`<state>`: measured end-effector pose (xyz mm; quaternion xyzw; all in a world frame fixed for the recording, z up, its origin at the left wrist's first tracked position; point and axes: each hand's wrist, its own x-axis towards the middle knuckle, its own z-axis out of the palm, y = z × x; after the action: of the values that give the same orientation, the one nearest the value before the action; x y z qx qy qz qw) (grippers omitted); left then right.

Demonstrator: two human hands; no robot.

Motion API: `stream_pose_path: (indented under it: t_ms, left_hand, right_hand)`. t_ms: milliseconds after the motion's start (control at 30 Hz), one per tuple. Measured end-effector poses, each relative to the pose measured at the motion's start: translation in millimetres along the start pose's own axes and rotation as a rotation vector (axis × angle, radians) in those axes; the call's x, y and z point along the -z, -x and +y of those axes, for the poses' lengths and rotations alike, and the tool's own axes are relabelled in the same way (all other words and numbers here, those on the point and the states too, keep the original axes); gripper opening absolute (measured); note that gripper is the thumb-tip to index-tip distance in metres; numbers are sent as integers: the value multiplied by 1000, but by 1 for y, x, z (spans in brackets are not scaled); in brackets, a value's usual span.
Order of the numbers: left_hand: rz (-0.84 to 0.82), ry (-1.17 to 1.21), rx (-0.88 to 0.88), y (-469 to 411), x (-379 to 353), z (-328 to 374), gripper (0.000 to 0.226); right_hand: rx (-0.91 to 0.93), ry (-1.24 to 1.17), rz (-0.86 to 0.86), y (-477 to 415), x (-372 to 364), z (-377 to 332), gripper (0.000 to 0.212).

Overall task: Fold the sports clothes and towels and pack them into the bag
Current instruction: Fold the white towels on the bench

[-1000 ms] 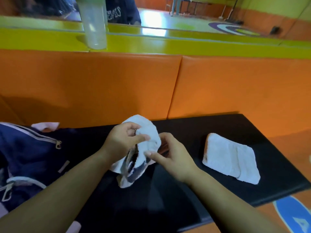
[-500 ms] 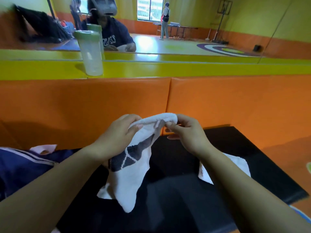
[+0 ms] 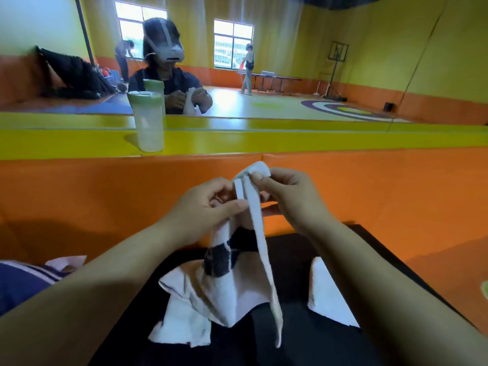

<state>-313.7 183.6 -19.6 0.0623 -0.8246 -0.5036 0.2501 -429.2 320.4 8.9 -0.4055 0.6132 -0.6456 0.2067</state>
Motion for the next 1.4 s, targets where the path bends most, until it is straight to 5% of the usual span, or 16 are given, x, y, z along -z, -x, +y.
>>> stream_pose_path:
  t_ms: [133, 267, 433, 533, 600, 733, 900, 1033, 1167, 1300, 1400]
  left_hand:
    - [22, 71, 43, 1, -12, 7, 41]
    - [120, -20, 41, -3, -12, 8, 12]
    - [54, 60, 31, -4, 1, 3, 6]
    - [20, 56, -30, -1, 1, 1, 11]
    - [17, -96, -80, -3, 4, -4, 35]
    - [-303, -125, 29, -5, 5, -3, 71]
    - [-646, 33, 152, -1, -16, -5, 22]
    - [-704, 123, 237, 2, -28, -6, 16]
    - [-780, -185, 248, 4, -31, -21, 56]
    - [-542, -258, 196, 0, -31, -27, 36]
    - [-247, -383, 106, -7, -32, -17, 33]
  right_hand:
    - [-44, -43, -31, 0, -3, -4, 19]
    - [-68, -29, -47, 2, -1, -4, 19]
    - [-56, -17, 29, 8, 6, -2, 15]
    - [-35, -5, -16, 10, 9, -3, 15]
    - [-21, 17, -105, 13, 14, -4, 12]
    - [-49, -140, -181, 20, 23, -5, 15]
    - [-11, -272, -63, 30, 43, -14, 16]
    - [20, -336, 57, 34, 57, -20, 14]
    - [-19, -205, 361, 27, 72, -5, 24]
    - [-140, 215, 501, 18, 92, 26, 9]
    - [-201, 465, 588, 28, 89, 38, 48]
